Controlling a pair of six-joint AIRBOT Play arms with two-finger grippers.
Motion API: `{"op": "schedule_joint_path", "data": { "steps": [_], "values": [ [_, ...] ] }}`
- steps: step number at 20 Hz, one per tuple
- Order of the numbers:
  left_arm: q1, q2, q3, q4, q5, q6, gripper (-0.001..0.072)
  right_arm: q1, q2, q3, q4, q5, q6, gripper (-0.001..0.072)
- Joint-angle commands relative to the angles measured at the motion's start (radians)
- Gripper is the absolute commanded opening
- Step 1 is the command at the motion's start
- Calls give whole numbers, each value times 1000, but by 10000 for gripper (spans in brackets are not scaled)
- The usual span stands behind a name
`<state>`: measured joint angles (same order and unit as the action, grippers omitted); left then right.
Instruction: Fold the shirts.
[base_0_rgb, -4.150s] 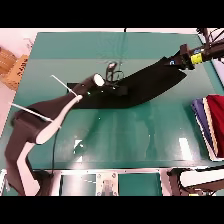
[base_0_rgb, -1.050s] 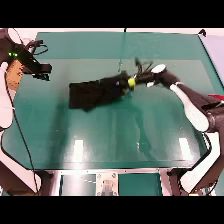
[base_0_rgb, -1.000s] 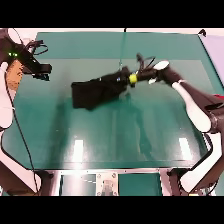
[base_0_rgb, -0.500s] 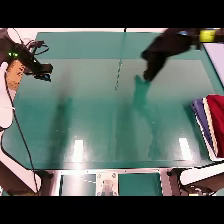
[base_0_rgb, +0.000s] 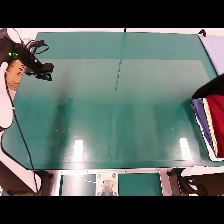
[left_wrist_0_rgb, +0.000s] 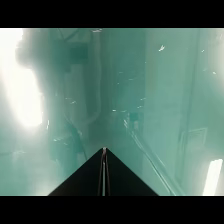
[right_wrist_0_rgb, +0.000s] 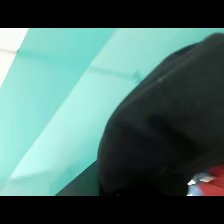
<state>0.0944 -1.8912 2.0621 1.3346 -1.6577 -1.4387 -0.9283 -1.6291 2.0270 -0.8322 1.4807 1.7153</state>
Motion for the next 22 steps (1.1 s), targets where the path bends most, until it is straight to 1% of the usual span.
{"op": "schedule_joint_path", "data": {
  "steps": [1, 2, 4, 7, 11, 13, 15, 17, 20, 22],
  "values": [
    [1, 1, 0, -12, 0, -1, 26, -94, 43, 2, -26, 33, 2, 11],
    [1, 1, 0, -12, -2, -1, 26, -111, 58, 2, -35, 58, 10, 11],
    [1, 1, 0, -12, -10, -1, 26, -138, 91, 2, -117, 125, 46, 10],
    [1, 1, 0, -26, -27, -1, 26, -163, 152, 1, -328, 217, 93, 11],
    [1, 1, 0, -130, -35, -1, 26, -166, 186, -15, -542, 362, 82, 11],
    [1, 1, 0, -158, -34, -1, 26, -166, 221, -80, -620, 360, 61, 11],
    [1, 1, 0, -164, -34, -1, 26, -166, 257, -190, -724, 360, 61, 11],
    [1, 1, 0, -164, -34, -1, 26, -166, 274, -311, -788, 357, 55, 11],
    [1, 1, 0, -165, -31, 0, 26, -165, 274, -498, -803, 307, 54, 11],
    [1, 1, 0, -165, -19, 0, 26, -166, 274, -614, -803, 243, 54, 11]
  ]
}}
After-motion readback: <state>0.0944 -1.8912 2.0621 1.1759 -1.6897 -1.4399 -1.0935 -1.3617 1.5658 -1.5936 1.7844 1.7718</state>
